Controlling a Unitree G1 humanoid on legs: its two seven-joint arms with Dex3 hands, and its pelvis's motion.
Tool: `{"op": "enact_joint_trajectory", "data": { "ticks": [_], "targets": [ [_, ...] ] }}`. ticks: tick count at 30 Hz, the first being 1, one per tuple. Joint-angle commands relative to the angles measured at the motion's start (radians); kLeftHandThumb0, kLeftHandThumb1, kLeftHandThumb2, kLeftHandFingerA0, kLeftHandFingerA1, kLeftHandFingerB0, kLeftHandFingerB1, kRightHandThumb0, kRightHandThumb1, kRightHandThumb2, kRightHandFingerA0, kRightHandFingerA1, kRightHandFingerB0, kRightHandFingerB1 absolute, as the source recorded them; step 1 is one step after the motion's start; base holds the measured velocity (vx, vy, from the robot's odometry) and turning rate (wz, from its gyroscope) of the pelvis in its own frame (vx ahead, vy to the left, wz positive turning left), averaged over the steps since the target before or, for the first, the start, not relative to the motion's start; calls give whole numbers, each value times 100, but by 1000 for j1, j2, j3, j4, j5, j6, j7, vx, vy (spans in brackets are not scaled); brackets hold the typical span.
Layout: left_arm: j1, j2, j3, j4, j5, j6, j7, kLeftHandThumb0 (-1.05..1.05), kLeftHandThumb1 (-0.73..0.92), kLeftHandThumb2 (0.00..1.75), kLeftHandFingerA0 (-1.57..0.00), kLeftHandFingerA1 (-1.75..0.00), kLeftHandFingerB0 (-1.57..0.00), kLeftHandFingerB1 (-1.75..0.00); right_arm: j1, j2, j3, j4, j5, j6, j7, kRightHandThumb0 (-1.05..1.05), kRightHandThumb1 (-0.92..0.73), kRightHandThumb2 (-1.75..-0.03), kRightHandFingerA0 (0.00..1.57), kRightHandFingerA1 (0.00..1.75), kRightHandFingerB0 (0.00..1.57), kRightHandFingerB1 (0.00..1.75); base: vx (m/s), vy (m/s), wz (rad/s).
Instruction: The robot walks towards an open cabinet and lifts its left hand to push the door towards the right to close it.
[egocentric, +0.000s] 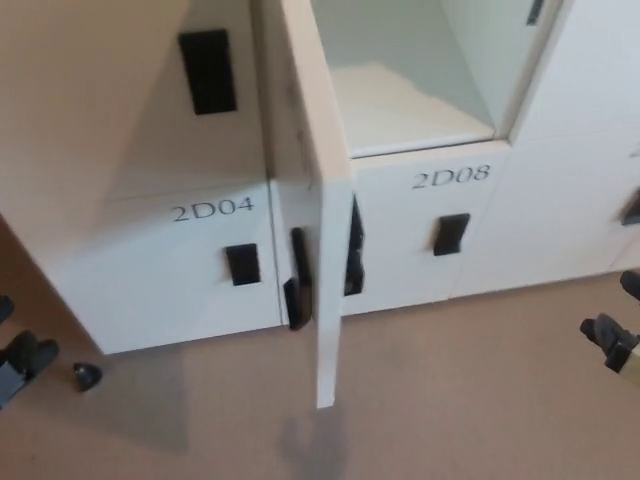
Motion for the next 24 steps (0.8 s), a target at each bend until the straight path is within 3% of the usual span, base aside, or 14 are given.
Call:
{"op": "enact_joint_trajectory", "data": {
  "ticks": [1, 5, 6, 13, 14, 18, 19, 20, 21, 23, 24],
  "targets": [
    [-5, 3, 1, -1, -10, -6, 0, -14, 67, 59, -72, -49, -48, -43, 11, -11, -9, 2, 9, -8, -11, -9, -48, -92, 51, 74, 27, 59, 60, 42, -40],
    [-6, 0, -3, -4, -5, -6, 13, -14, 65, 58, -72, -49, -48, -43, 14, -14, -8, 4, 6, -12, -8, -9, -49, -92, 52, 74, 28, 59, 58, 14, -24],
    [-9, 0, -3, -3, -4, -5, 16, -14, 64, 58, -70, -49, -49, -43, 15, -14, -6, 2, 4, -12, -9, -9, -70, -60, 51, 73, 34, 56, 59, -5, -13],
    [-17, 5, -8, 2, -1, -6, 7, -15, 64, 58, -71, -48, -47, -42, 13, -13, -8, 1, 12, -13, -9, -8, -69, -60, 52, 75, 34, 57, 65, -20, -27],
    [-17, 4, -10, 2, 1, -8, 12, -15, 65, 58, -72, -48, -49, -42, 14, -14, -6, 2, 9, -14, -10, -8, -50, -92, 51, 73, 27, 59, -11, -3, -21],
    [-15, 2, -15, 0, 5, -15, 18, -15, 65, 58, -71, -48, -49, -43, 18, -17, 1, 2, 0, -20, -11, -8, -51, -93, 50, 73, 27, 59, -13, 60, -24],
    [-17, 3, -15, 1, 4, -13, 17, -15, 64, 58, -71, -48, -48, -42, 18, -17, 1, 2, 1, -21, -11, -8, -70, -60, 51, 75, 35, 57, -22, 121, -22],
    [-19, 4, -14, 2, 3, -10, 17, -15, 64, 58, -71, -48, -48, -42, 18, -16, 1, 2, 2, -21, -11, -8, -70, -60, 51, 75, 35, 57, -22, 128, -33],
    [-21, 5, -16, 3, 3, -11, 15, -15, 64, 58, -71, -48, -48, -43, 18, -17, 1, 4, 3, -23, -10, -8, -50, -92, 49, 72, 28, 60, -21, 138, -41],
    [-22, 5, -18, 4, 4, -15, 14, -15, 64, 58, -71, -48, -48, -43, 19, -18, 2, 5, 4, -25, -8, -8, -50, -92, 49, 72, 28, 60, -19, 139, -14],
    [-24, 4, -18, 1, 2, -10, 18, -14, 65, 59, -72, -49, -50, -43, 20, -18, 2, 4, 4, -24, -8, -9, -70, -60, 51, 72, 34, 55, -13, 170, 6]
  ]
}}
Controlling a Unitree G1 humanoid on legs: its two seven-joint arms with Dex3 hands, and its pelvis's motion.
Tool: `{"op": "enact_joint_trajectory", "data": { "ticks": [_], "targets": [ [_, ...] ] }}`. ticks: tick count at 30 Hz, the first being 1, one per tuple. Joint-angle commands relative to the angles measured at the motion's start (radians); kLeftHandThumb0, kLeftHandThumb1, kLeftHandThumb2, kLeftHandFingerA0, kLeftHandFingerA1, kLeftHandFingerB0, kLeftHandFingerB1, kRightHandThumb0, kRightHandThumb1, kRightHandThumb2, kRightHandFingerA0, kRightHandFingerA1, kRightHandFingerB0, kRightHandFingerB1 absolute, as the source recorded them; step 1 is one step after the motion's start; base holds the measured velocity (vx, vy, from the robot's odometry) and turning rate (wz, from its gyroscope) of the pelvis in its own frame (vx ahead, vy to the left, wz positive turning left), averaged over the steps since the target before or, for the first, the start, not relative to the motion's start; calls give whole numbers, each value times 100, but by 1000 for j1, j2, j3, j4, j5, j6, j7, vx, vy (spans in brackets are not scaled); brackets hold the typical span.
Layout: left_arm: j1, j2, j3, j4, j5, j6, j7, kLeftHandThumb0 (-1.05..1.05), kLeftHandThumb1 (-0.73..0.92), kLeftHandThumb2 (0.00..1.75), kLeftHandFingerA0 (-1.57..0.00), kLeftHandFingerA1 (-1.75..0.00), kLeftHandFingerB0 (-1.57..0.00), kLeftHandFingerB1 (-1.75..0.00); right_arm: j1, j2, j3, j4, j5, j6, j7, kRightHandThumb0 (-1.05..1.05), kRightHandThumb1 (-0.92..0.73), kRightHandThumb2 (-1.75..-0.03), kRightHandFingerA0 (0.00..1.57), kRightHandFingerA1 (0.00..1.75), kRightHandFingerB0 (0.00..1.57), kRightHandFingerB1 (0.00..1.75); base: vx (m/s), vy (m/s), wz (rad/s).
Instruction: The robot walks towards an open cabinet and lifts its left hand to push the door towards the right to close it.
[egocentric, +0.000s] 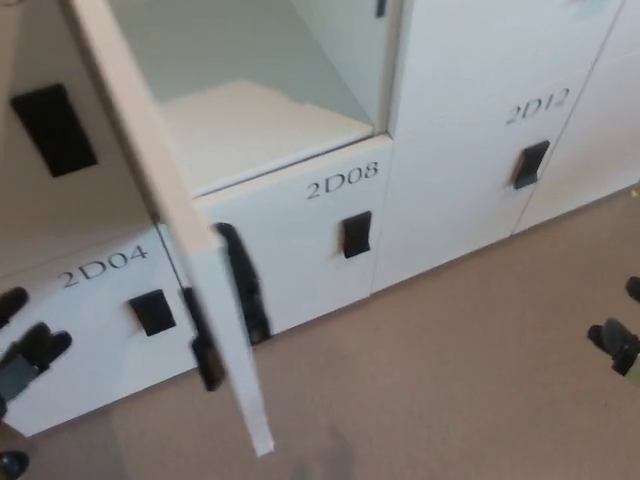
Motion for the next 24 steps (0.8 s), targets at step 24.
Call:
{"op": "enact_joint_trajectory", "data": {
  "ticks": [24],
  "targets": [
    [-47, 13, -31, 4, 7, 11, 11, -13, 70, 60, -72, -49, -53, -45, 39, -16, -5, -12, 5, -21, -14, -9, -47, -90, 55, 75, 29, 60, -12, 6, -8]
  ]
}}
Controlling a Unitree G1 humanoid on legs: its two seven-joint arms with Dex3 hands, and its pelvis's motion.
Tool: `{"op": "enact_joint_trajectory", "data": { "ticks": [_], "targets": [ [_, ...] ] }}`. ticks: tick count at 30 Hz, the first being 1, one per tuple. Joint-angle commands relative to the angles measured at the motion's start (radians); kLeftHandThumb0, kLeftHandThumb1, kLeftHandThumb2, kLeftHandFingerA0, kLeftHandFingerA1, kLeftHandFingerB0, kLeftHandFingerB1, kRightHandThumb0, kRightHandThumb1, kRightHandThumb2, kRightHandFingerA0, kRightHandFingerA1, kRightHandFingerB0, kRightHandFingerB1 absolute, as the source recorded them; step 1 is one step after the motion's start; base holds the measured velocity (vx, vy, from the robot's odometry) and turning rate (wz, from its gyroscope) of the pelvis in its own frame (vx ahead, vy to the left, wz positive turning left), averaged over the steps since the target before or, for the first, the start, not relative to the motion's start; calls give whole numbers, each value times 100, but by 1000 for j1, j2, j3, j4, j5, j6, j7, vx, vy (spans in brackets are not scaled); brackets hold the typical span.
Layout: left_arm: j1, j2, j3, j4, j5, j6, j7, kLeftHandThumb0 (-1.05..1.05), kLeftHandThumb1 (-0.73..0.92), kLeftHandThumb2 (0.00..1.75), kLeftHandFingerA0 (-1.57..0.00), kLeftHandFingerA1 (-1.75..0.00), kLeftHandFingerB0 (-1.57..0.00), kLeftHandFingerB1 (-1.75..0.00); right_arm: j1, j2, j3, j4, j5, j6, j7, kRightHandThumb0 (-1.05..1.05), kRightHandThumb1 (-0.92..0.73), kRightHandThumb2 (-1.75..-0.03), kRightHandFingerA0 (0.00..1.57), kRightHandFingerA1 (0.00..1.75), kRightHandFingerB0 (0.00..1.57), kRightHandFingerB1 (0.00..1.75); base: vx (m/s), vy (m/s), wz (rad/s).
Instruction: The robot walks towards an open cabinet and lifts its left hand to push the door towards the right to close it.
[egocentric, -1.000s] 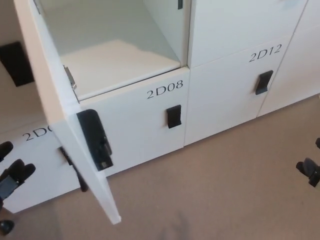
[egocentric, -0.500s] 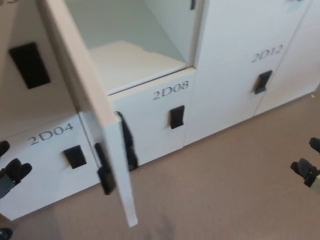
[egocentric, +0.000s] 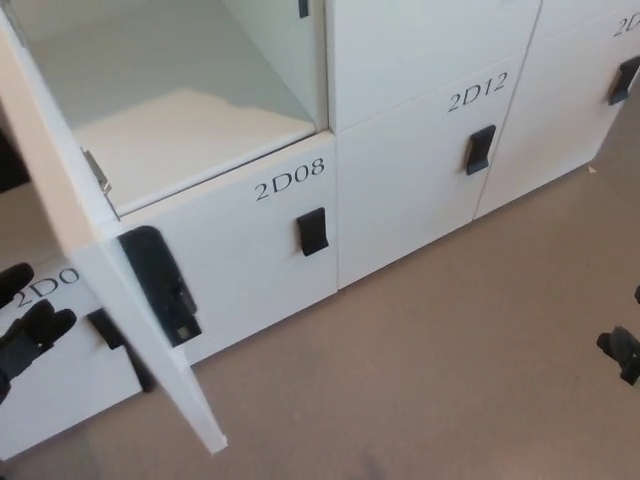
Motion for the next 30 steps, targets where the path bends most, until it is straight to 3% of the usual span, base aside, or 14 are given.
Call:
{"op": "enact_joint_trajectory", "data": {
  "ticks": [1, 9, 10, 30],
  "targets": [
    [-9, 16, -8, 1, 8, 9, 5, -13, 72, 60, -69, -49, -52, -45, 9, -6, -4, 9, 4, -19, 2, -9, -47, -90, 55, 75, 30, 60, -50, 164, -15],
    [-19, 15, -18, -8, 8, 14, -7, -13, 73, 61, -66, -49, -51, -44, 13, -9, 1, 9, -3, -27, -2, -9, -47, -90, 52, 73, 29, 60, -14, 192, 7],
    [-21, 16, -20, -9, 9, 16, -6, -13, 73, 61, -67, -48, -52, -44, 12, -8, 1, 11, -3, -28, -6, -8, -67, -59, 54, 71, 34, 55, -54, 52, 19],
    [-39, 17, -37, -21, 10, 24, -7, -13, 74, 61, -65, -48, -56, -44, 28, -9, 18, -4, -16, -40, -16, -9, -66, -57, 55, 71, 37, 57, -5, -2, 0]
  ]
}}
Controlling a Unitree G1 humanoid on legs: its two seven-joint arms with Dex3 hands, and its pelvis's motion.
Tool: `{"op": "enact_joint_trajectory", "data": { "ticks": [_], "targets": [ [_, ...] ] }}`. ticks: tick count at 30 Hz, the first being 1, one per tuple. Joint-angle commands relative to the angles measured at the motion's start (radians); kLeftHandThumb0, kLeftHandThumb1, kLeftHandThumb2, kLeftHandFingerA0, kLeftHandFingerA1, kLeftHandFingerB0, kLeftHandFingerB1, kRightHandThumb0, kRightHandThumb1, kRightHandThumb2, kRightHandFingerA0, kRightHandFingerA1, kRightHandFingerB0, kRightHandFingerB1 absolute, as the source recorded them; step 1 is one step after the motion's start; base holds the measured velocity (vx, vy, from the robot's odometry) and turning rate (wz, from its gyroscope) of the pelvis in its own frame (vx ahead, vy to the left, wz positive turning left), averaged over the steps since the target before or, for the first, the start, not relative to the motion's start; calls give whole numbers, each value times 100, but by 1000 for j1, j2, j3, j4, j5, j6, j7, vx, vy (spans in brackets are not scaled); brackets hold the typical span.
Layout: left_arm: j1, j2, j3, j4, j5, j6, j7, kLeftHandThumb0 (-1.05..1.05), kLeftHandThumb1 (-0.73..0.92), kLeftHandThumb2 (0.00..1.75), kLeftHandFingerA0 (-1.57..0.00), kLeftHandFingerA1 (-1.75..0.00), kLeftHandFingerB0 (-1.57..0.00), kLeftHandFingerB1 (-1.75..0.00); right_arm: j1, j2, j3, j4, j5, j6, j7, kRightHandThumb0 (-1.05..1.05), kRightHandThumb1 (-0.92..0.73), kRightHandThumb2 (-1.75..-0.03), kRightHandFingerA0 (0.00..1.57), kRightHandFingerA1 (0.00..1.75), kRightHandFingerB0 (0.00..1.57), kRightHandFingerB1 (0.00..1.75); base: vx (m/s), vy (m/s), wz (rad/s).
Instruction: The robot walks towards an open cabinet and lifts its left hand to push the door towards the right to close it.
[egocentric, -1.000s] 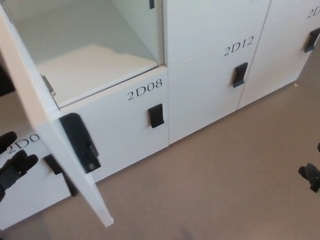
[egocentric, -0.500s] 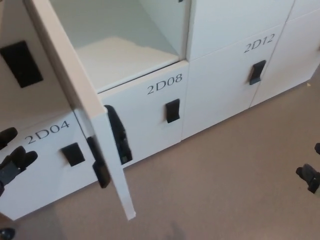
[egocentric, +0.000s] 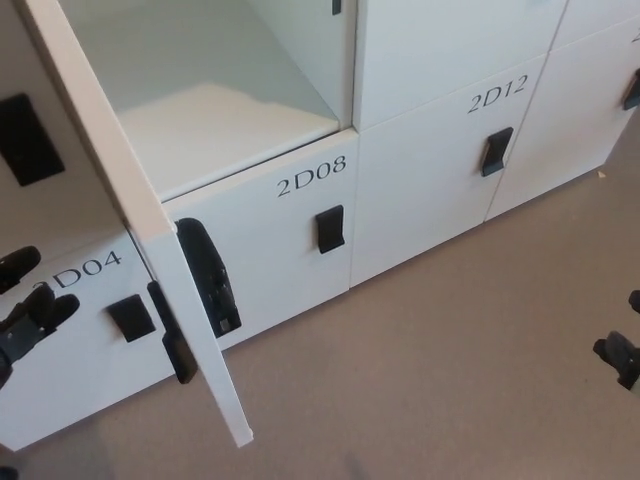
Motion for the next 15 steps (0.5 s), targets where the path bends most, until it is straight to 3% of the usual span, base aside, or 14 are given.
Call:
{"op": "enact_joint_trajectory", "data": {
  "ticks": [1, 4, 5, 9, 12, 13, 15],
  "targets": [
    [-6, 9, -7, -9, 6, 12, -7, -13, 74, 61, -65, -48, -56, -44, 14, -15, 3, -7, -13, -20, -10, -9, -66, -57, 55, 71, 37, 57, 0, 0, 0],
    [6, 12, -38, -22, 36, -24, -27, -13, 76, 62, -64, -47, -54, -43, 18, -16, 5, -4, -14, -24, -9, -8, -67, -58, 57, 71, 38, 57, 0, 0, 0],
    [29, 15, -83, -63, 74, -51, -57, -21, 67, 60, -63, -47, -53, -44, 20, -18, 6, -2, -17, -25, -10, -10, -67, -58, 54, 66, 35, 54, 0, 0, 0],
    [103, 28, -191, -183, 140, -111, -128, -25, 65, 59, -64, -47, -55, -44, 27, -22, 11, 1, -21, -27, -6, -10, -67, -58, 54, 67, 35, 55, 0, 0, 0],
    [198, 58, -267, -335, 152, -167, -249, -29, 66, 59, -66, -48, -55, -44, 35, -27, 15, 3, -21, -23, 4, -8, -66, -58, 53, 67, 35, 54, 0, 0, 0],
    [244, 83, -306, -442, 148, -188, -323, -34, 53, 89, -69, -67, -53, -60, 36, -29, 16, 1, -23, -13, 0, -8, -67, -59, 54, 68, 36, 54, 0, 0, 0],
    [300, 124, -362, -598, 138, -201, -424, -36, 54, 90, -70, -67, -58, -62, 36, -33, 17, -2, -25, -2, -4, -10, -68, -60, 55, 70, 37, 55, 0, 0, 0]
  ]
}}
